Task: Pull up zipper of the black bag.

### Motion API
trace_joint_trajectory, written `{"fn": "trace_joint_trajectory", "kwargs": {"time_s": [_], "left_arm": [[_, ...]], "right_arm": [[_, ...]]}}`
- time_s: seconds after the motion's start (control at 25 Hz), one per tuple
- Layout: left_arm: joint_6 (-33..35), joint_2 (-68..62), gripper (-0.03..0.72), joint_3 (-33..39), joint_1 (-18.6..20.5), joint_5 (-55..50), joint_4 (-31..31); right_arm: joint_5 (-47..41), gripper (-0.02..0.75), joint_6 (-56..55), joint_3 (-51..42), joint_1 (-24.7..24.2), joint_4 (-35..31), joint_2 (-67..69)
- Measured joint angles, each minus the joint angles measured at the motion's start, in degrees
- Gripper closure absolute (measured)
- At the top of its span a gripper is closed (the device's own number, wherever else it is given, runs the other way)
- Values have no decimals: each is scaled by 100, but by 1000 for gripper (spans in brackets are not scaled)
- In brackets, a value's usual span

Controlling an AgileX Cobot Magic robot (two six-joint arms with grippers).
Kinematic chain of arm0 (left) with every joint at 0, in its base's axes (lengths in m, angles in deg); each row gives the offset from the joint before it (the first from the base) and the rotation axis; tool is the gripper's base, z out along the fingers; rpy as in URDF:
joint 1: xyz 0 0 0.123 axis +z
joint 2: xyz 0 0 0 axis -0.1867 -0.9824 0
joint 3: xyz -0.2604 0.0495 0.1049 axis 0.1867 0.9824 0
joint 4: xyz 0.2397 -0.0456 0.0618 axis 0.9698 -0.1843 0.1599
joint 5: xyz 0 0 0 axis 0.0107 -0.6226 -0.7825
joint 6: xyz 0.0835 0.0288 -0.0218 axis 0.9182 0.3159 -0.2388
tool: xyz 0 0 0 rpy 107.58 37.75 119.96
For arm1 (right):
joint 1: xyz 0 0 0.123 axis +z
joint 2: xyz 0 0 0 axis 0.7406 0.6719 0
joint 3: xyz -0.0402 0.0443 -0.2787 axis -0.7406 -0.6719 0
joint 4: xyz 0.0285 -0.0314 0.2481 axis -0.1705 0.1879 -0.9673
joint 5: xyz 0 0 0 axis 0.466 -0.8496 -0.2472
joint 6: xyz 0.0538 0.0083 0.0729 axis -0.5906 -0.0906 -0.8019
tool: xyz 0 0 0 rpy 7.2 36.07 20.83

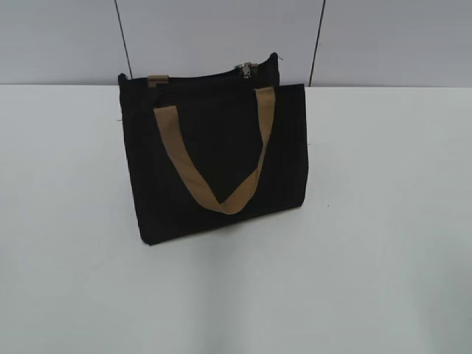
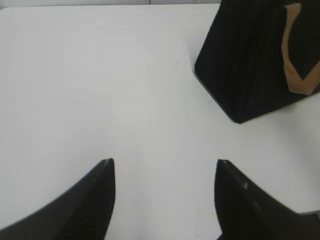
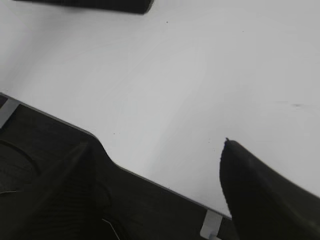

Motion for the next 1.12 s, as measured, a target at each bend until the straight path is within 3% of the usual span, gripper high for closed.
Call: {"fn": "trace_joint_trajectory", "kwargs": {"time_s": [0.12, 0.28, 0.48, 1.12], "left_arm": [[0, 209, 218, 0, 380, 0, 0], [0, 215, 220, 0, 717, 3, 0], [0, 215, 220, 3, 783, 3, 0], [0, 215, 254, 3, 783, 3, 0]], "right_arm": [[2, 149, -3, 0, -181, 0, -255], [7, 149, -3, 0, -830, -18, -689], [7, 149, -3, -6, -1391, -46, -826], [7, 149, -7, -6, -1453, -99, -826]]}}
